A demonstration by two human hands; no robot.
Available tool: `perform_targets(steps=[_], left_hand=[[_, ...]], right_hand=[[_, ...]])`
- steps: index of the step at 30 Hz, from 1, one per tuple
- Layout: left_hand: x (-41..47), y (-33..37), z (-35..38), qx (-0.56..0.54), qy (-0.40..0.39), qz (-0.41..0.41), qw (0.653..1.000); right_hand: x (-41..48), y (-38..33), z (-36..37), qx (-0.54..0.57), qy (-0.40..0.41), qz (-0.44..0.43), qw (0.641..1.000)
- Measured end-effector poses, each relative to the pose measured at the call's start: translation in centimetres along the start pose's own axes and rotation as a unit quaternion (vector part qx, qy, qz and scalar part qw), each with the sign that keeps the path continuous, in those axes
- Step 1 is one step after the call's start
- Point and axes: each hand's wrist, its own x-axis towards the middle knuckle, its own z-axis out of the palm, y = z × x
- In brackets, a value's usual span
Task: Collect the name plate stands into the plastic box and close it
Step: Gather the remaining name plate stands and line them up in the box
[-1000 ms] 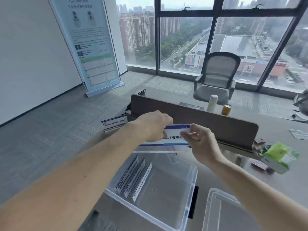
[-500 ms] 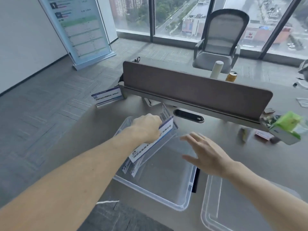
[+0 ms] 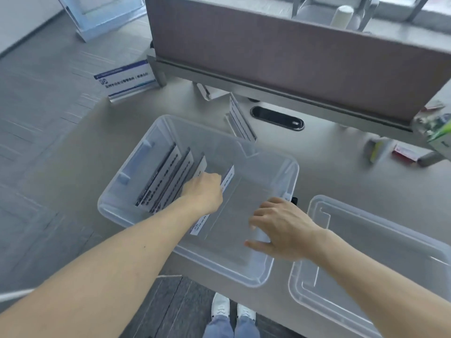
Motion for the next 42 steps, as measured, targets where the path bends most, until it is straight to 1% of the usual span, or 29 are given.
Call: perform_targets(steps=[4, 8, 11, 13, 19, 26, 34, 37, 39, 42], left_hand=[[1.5, -0.4, 1.6, -0.004, -0.001, -0.019, 1.000], [2.1, -0.4, 2.1, -0.023, 0.021, -0.022, 0.999], [1.7, -0.7, 2.3, 0.000, -0.026, -0.029, 0.999], [1.4, -1.0, 2.5, 0.013, -0.042, -0.034, 0.998], [1.5, -2.0, 2.2, 0.016, -0.027, -0.068, 0.997], [1.9, -2.6, 2.2, -0.014, -0.024, -0.095, 0.995], [1.8, -2.6, 2.1, -0.019, -0.019, -0.090, 0.996], [1.3, -2.6, 1.6, -0.014, -0.006, -0.079, 0.997], [0.7, -2.5, 0.1, -0.010, 0.006, -0.061, 0.998], [-0.7, -1.9, -4.3, 0.012, 0.016, -0.024, 1.000]], right_hand=[[0.3, 0.2, 1.1, -0.022, 0.021, -0.012, 0.999], [0.2, 0.4, 1.4, -0.025, 0.054, -0.021, 0.998], [0.3, 0.4, 1.5, -0.032, 0.046, -0.022, 0.998], [0.2, 0.3, 1.5, -0.030, 0.043, -0.019, 0.998], [0.2, 0.3, 1.4, -0.031, 0.052, -0.016, 0.998], [0.2, 0.2, 1.4, -0.032, 0.054, -0.013, 0.998], [0.1, 0.1, 1.1, -0.042, 0.029, 0.000, 0.999], [0.0, -0.1, 1.0, -0.047, 0.021, 0.005, 0.999], [0.0, -0.2, 0.7, -0.050, 0.003, 0.010, 0.999], [-0.1, -0.7, -0.2, -0.052, -0.045, 0.022, 0.997]])
